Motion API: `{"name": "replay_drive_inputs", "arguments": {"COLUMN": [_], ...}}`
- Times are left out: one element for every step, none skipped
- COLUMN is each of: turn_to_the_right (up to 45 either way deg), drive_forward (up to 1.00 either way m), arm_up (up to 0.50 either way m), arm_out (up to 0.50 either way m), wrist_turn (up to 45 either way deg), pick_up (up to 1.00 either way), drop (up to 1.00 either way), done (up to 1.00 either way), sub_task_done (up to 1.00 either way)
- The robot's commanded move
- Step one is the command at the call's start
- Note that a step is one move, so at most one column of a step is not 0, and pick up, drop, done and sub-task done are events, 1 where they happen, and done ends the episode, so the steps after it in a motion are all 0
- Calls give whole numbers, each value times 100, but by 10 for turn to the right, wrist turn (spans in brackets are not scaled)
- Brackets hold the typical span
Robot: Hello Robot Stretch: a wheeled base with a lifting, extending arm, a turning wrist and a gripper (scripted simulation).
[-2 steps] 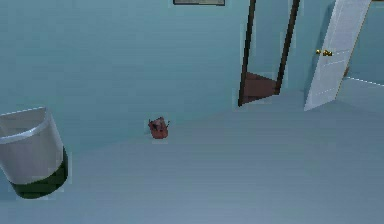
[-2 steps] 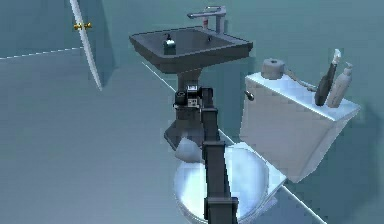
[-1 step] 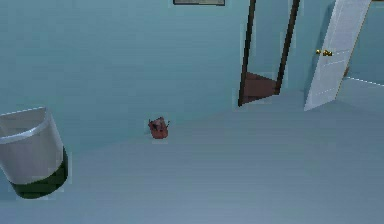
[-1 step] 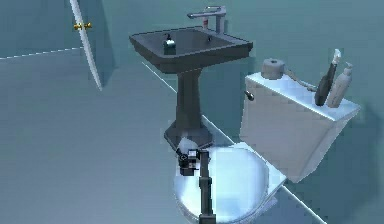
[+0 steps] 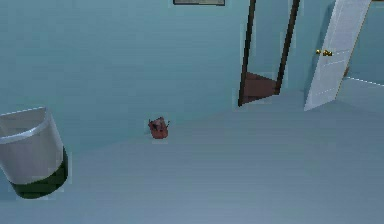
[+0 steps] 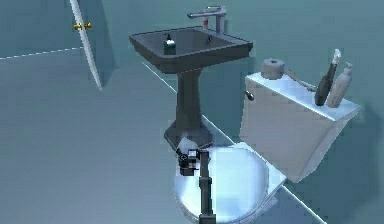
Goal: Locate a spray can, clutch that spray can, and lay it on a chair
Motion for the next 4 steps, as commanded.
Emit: {"name": "replay_drive_inputs", "arguments": {"turn_to_the_right": [0,0,0,0], "drive_forward": [0,0,0,0], "arm_up": [10,38,0,0], "arm_out": [0,0,0,0], "wrist_turn": [0,0,-450,-450], "pick_up": [0,0,0,0], "drop": [0,0,0,0], "done": [0,0,0,0], "sub_task_done": [0,0,0,0]}}
